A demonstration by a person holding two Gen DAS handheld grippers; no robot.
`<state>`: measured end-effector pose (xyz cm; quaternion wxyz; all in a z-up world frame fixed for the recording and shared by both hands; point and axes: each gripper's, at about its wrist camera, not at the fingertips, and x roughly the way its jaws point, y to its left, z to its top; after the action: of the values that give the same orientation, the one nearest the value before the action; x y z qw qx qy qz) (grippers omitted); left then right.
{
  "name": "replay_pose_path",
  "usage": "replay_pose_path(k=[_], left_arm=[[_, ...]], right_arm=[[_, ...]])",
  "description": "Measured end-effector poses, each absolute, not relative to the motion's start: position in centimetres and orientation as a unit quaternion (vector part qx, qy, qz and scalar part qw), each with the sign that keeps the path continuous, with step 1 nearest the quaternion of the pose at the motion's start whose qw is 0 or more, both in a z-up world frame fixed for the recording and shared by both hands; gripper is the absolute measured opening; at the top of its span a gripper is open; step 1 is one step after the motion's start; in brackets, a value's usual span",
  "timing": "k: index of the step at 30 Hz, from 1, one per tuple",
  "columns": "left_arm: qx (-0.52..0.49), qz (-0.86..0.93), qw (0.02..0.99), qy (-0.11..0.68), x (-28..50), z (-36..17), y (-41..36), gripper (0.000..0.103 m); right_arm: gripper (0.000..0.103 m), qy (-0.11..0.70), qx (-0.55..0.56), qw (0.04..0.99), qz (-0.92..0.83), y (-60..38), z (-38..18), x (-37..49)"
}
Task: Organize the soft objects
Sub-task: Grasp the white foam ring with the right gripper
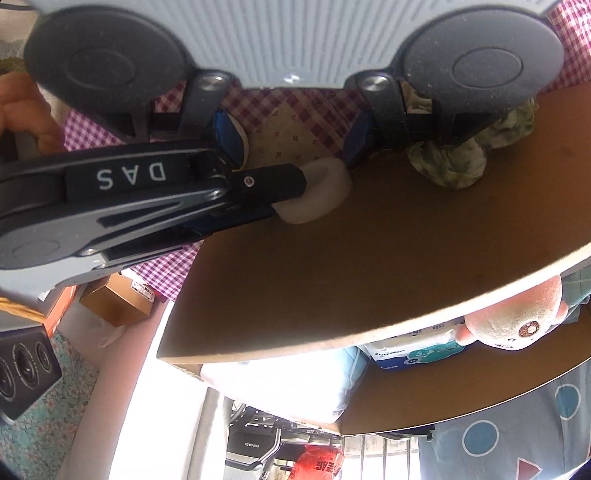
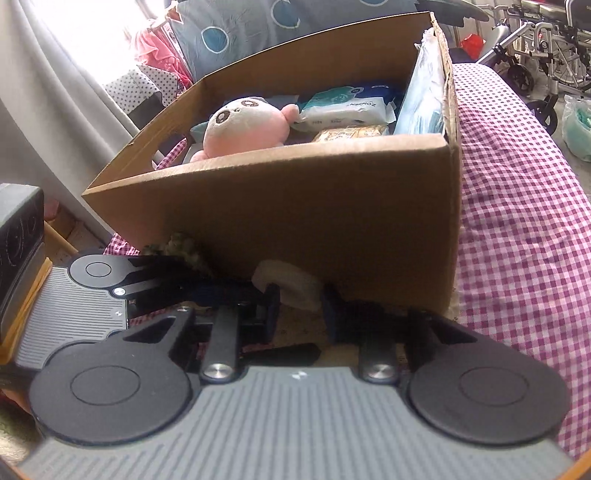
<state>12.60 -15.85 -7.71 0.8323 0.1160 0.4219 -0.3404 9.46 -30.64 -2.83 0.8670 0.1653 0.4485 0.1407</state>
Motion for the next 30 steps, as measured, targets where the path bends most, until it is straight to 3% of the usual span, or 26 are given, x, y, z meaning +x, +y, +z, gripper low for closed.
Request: replay_pose_path(k=[11,24,30], left_arm=[[0.023,-0.352,0.783,0.512,13.1,-5.3,-12.2,0.068],[0.107,-0.329,0.813,0.468,12.5,-7.5,-13.3,0.066],[0.171,-0.317,0.824,0.436,12.1,-8.2,-15.5,0.057]], right_arm=[[0.025,0.513,0.357,0.762,0.172,-32.9,-3.5,8.8],[0.025,0.519,0.279,0.798,0.125,-30.6,-4.7,10.2],[0.024,0.515,0.2,0.824,0.126,-27.6,-4.6,11.1]])
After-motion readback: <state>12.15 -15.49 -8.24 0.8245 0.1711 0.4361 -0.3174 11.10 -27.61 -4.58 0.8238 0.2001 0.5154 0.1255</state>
